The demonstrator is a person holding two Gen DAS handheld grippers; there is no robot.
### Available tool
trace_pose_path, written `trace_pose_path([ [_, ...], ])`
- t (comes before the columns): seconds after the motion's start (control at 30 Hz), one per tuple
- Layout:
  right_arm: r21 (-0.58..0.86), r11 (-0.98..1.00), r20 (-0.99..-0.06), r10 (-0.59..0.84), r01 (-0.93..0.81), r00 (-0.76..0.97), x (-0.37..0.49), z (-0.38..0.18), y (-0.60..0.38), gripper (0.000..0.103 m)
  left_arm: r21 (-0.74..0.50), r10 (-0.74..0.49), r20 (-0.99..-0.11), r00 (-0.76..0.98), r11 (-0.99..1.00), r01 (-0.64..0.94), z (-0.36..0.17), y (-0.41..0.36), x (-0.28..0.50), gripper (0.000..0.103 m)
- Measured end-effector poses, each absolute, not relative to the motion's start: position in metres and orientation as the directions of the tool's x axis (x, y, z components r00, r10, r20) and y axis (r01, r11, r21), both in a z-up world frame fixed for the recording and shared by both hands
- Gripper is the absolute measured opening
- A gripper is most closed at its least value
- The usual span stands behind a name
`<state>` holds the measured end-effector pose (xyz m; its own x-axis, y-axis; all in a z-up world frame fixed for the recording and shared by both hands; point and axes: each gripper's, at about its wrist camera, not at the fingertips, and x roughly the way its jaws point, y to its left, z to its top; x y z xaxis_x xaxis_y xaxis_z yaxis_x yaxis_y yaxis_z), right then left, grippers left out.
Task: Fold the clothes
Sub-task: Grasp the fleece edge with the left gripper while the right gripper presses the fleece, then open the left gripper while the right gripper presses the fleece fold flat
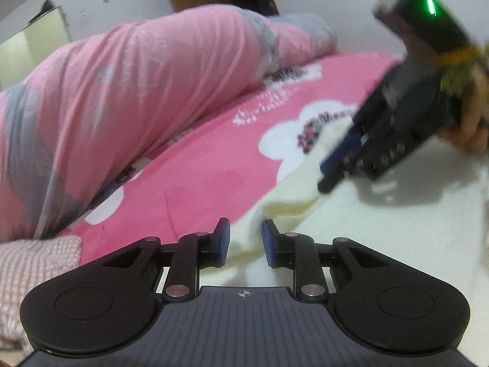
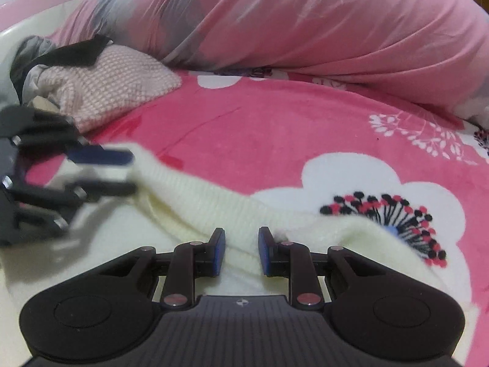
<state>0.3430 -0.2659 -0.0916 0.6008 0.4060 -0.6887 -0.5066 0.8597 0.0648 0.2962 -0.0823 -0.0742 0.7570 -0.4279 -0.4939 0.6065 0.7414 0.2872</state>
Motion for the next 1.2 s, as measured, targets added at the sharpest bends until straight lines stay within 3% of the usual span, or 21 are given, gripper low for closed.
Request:
trace_pose_path([
  [0.1, 0.106, 0.867, -0.683, 0.419, -0.487, 0.598, 0.348, -0.092, -0.266, 0.025, 0.179, -0.472, -0.466, 0.748, 0.778, 0.603, -0.06, -0.074, 0.3, 0.028],
  [0.2, 0.203, 0.868, -0.676, 0.459, -0.453, 0.576, 0.361, -0.092, -0.269, 0.026, 0.152, -0.457, -0.49, 0.743, 0.794, 0.589, -0.061, -0.086, 0.317, 0.028],
  [0.3, 0.216, 0.869, -0.683, 0.461, -0.445, 0.567, 0.367, -0.094, -0.266, 0.026, 0.097, -0.432, -0.497, 0.753, 0.834, 0.542, -0.061, -0.089, 0.334, 0.028],
  [0.4, 0.202, 0.869, -0.684, 0.455, -0.452, 0.57, 0.366, -0.095, -0.263, 0.026, -0.035, -0.391, -0.474, 0.789, 0.904, 0.427, -0.055, -0.07, 0.353, 0.028],
  [0.5, 0.185, 0.866, -0.68, 0.454, -0.464, 0.576, 0.362, -0.095, -0.262, 0.026, -0.107, -0.353, -0.56, 0.75, 0.928, 0.357, -0.064, -0.064, 0.38, 0.028],
  [0.6, 0.186, 0.863, -0.673, 0.46, -0.47, 0.579, 0.36, -0.096, -0.263, 0.026, -0.075, -0.357, -0.657, 0.663, 0.907, 0.414, -0.084, -0.077, 0.393, 0.028],
  [0.8, 0.196, 0.858, -0.67, 0.471, -0.475, 0.573, 0.356, -0.096, -0.27, 0.025, -0.183, -0.514, -0.612, 0.601, 0.831, 0.525, -0.088, -0.07, 0.382, 0.028],
  [1.0, 0.267, 0.872, -0.655, 0.477, -0.41, 0.586, 0.357, -0.094, -0.285, 0.025, 0.045, -0.494, -0.644, 0.584, 0.737, 0.674, -0.098, -0.084, 0.355, 0.028],
  [1.2, 0.392, 0.846, -0.563, 0.531, -0.361, 0.634, 0.351, -0.072, -0.315, 0.025, 0.143, -0.481, -0.642, 0.597, 0.69, 0.71, -0.097, -0.086, 0.346, 0.028],
])
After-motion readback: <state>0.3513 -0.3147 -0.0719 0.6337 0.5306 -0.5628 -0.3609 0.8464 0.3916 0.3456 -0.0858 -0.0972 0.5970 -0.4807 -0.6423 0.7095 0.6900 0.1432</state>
